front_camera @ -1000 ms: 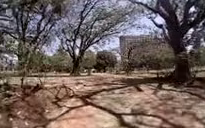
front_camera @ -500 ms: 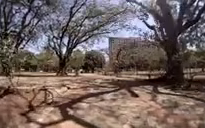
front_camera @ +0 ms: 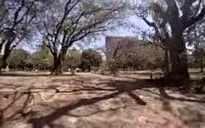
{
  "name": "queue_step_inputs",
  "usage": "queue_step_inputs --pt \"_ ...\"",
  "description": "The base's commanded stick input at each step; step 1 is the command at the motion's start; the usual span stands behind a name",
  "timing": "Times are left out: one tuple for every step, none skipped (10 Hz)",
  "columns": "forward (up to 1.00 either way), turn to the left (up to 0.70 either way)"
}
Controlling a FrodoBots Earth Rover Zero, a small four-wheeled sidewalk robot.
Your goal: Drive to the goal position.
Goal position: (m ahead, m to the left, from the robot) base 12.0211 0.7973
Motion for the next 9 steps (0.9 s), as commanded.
queue_step_inputs --pt "1.0 0.0" --pt "1.0 0.0" --pt "1.0 0.0" --pt "1.0 0.0" --pt "1.0 0.01" --pt "1.0 0.4" --pt "1.0 0.4" --pt "1.0 0.26" --pt "1.0 0.05"
